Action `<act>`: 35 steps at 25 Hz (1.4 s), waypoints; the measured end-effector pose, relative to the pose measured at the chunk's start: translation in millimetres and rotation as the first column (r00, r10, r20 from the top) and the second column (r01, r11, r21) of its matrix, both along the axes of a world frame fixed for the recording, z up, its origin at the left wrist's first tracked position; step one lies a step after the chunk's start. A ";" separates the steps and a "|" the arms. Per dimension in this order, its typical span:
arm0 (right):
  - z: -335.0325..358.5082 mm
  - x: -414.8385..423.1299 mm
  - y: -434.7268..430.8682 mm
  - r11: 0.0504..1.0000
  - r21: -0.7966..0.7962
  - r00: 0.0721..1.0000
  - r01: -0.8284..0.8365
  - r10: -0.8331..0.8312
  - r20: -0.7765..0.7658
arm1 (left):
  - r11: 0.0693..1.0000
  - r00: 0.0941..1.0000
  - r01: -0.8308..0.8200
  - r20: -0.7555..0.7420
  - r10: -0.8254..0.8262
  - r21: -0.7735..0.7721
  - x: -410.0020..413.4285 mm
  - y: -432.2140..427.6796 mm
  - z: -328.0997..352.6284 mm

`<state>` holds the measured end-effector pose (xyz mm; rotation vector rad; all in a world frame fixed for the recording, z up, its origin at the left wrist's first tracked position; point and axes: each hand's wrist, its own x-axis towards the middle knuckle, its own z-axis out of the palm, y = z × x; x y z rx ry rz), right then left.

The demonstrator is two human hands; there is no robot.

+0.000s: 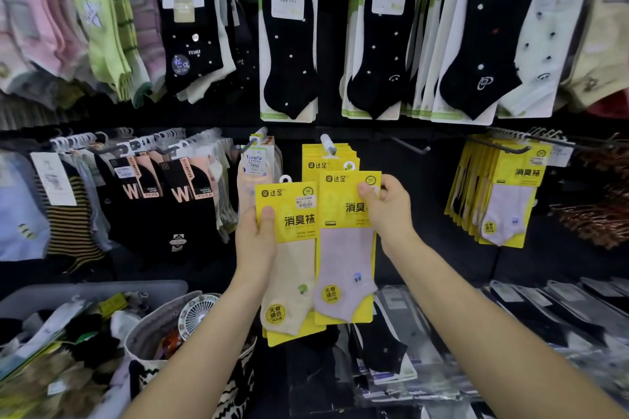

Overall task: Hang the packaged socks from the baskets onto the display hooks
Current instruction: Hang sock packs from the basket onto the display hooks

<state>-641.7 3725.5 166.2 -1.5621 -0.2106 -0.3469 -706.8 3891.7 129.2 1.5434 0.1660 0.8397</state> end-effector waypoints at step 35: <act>3.6 -14.1 6.5 0.986 -0.131 0.988 -0.106 0.119 0.102 | 0.987 0.990 0.142 -0.021 -0.141 0.069 5.0 -26.2 2.3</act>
